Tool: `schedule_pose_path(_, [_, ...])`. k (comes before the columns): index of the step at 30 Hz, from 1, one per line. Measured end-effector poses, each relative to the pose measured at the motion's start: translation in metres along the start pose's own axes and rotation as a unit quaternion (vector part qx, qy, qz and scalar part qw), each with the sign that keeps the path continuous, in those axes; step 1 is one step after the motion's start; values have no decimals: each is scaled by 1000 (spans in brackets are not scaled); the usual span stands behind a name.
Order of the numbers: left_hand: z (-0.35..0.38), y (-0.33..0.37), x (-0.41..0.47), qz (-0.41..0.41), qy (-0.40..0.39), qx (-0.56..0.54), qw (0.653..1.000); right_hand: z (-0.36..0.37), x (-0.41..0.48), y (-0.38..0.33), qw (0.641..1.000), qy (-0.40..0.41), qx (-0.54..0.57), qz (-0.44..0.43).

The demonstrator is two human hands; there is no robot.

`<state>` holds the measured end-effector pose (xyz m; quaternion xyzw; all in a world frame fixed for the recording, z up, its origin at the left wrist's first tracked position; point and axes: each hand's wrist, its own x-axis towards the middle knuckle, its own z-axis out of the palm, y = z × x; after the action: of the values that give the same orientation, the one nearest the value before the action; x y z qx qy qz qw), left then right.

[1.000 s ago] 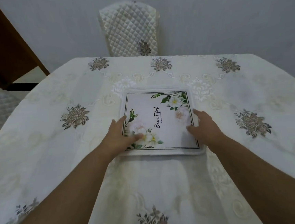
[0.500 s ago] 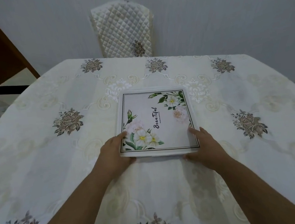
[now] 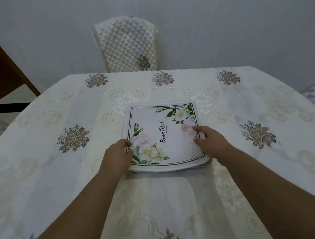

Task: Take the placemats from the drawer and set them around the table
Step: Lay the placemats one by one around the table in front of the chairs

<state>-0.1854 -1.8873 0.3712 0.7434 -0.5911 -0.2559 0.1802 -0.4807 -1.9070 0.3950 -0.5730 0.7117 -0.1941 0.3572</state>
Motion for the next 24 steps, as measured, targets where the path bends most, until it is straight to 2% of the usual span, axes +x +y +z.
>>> schedule_pose_path(3, [-5, 5, -8, 25, 12, 81, 996, -2, -11, -2, 996, 2, -93, -7])
schedule_pose_path(5, [-8, 8, -18, 31, 34, 93, 995, -3, -31, -4, 995, 27, -97, -23])
schedule_pose_path(8, [-17, 18, -37, 16, 41, -3, 999, -9, -64, -7, 996, 61, -62, -26])
schedule_pose_path(12, [-38, 41, -71, -14, -30, -125, 992, -32, -107, -2, 996, 92, 6, -8])
schedule_pose_path(15, [-56, 59, -111, -21, -70, -234, 970, -61, -149, 1, 992, 108, 62, 2])
schedule_pose_path(20, [-81, 98, -188, 129, -68, -172, 974, -128, -233, 7, 985, 140, 99, -2])
schedule_pose_path(24, [-93, 151, -268, 150, -125, -267, 944, -190, -317, 35, 987, 109, 115, -27])
